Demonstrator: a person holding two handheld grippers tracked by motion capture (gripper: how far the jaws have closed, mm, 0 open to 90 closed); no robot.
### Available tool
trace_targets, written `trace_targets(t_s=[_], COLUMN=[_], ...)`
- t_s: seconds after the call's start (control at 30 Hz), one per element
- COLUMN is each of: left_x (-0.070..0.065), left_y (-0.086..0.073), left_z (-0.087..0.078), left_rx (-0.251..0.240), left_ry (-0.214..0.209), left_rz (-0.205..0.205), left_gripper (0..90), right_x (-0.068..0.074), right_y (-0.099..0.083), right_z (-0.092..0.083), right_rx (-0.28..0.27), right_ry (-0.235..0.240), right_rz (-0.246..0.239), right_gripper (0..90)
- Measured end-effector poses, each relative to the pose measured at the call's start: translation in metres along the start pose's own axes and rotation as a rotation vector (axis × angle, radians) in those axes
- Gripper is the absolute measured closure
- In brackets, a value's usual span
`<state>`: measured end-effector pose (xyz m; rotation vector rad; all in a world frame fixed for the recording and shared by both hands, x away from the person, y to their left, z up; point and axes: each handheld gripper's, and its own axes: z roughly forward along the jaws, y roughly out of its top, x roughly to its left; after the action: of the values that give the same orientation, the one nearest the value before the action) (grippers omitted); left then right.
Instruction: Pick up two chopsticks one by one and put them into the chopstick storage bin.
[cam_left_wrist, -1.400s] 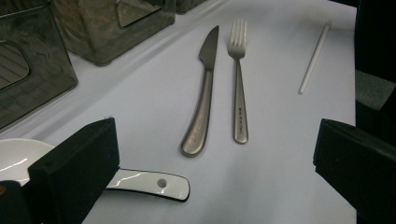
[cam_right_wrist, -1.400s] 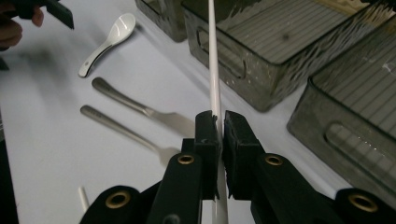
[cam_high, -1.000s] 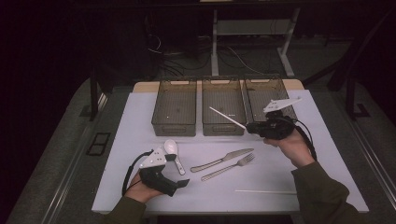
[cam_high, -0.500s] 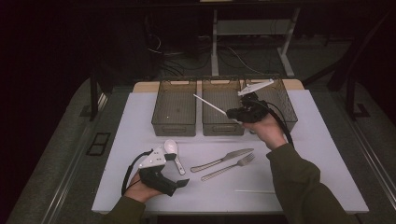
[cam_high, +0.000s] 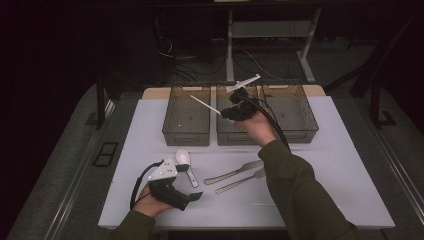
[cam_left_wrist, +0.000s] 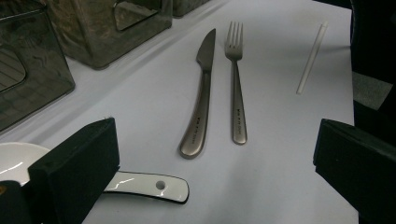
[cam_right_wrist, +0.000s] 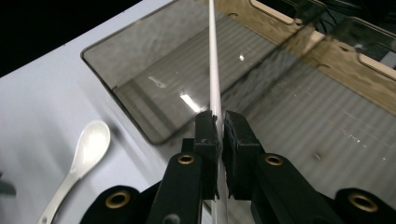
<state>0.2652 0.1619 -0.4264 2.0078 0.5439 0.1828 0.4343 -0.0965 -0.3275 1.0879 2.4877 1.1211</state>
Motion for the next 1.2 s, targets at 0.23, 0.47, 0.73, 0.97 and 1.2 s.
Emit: trace_targets(t_s=[0.23, 0.47, 0.73, 0.97, 1.2], left_x=[-0.001, -0.001, -0.003, -0.003, -0.005], left_y=[0.001, 0.001, 0.002, 0.002, 0.002], left_z=[0.0, -0.001, -0.001, -0.001, -0.002], left_rx=[-0.008, -0.005, -0.013, -0.009, -0.016], left_ry=[-0.005, -0.006, -0.01, -0.009, -0.009], left_rz=[0.0, 0.009, 0.005, 0.011, 0.01], left_gripper=[0.0, 0.0, 0.0, 0.0, 0.0], right_x=[0.008, 0.012, 0.017, 0.023, 0.025], right_y=[0.019, 0.034, 0.037, 0.044, 0.051], right_z=[0.033, 0.065, 0.091, 0.104, 0.115], right_rx=[0.034, 0.066, 0.084, 0.098, 0.107], right_ry=[-0.009, -0.025, -0.038, -0.04, -0.051], right_rz=[0.018, 0.031, 0.053, 0.053, 0.052], right_gripper=[84.5, 84.4, 84.3, 84.2, 83.6])
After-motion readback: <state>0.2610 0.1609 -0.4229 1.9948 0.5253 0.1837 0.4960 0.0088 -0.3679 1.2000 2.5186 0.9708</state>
